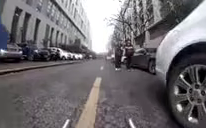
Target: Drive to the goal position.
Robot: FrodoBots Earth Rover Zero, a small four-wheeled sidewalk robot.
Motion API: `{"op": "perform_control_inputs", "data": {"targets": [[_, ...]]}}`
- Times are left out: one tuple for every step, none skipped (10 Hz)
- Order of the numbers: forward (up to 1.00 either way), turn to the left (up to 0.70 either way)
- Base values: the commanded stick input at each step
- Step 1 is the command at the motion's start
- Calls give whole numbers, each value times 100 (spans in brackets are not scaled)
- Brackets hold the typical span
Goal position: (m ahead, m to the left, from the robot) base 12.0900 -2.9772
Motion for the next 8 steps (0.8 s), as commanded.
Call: {"op": "perform_control_inputs", "data": {"targets": [[70, -14], [70, -6], [70, 0], [70, 0], [70, 0], [70, 0], [70, 0], [70, 0]]}}
